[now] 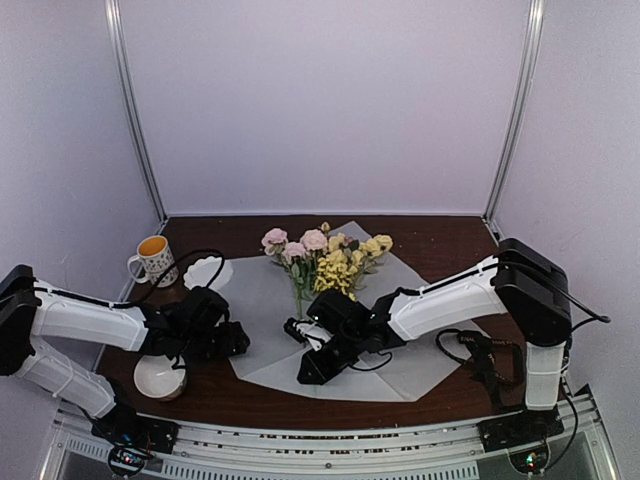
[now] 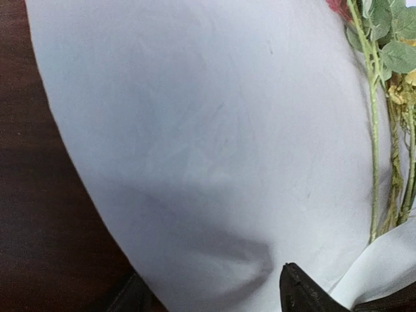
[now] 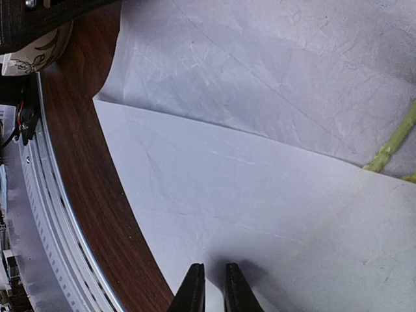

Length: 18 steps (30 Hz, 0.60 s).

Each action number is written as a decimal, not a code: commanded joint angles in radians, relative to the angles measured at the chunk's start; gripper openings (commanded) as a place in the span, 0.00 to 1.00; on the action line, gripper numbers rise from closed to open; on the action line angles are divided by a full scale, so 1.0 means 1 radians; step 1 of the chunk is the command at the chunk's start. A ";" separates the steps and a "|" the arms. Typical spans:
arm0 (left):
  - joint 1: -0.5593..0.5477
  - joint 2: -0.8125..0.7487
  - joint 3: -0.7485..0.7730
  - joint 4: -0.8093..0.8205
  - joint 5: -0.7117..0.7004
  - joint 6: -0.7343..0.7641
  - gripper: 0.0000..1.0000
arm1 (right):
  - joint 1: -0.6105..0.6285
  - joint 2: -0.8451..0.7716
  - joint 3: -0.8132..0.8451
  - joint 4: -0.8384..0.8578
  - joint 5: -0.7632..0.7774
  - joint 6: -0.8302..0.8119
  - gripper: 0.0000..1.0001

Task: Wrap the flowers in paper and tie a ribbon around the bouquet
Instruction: Pick up the one-fourth-folded wrapping paper from the center of the board.

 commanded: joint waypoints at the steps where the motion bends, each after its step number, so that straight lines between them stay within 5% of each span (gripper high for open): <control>1: 0.008 0.026 -0.070 0.112 0.092 0.010 0.67 | -0.002 0.016 -0.041 -0.033 0.032 0.006 0.13; 8: 0.008 0.011 -0.080 0.148 0.100 0.033 0.40 | -0.003 0.016 -0.043 -0.028 0.034 0.009 0.13; 14: -0.013 -0.026 -0.014 0.067 0.080 0.074 0.01 | -0.004 0.017 -0.047 -0.029 0.034 0.017 0.13; 18: -0.053 -0.041 0.086 -0.033 0.052 0.106 0.00 | -0.013 0.025 -0.055 -0.005 0.005 0.036 0.13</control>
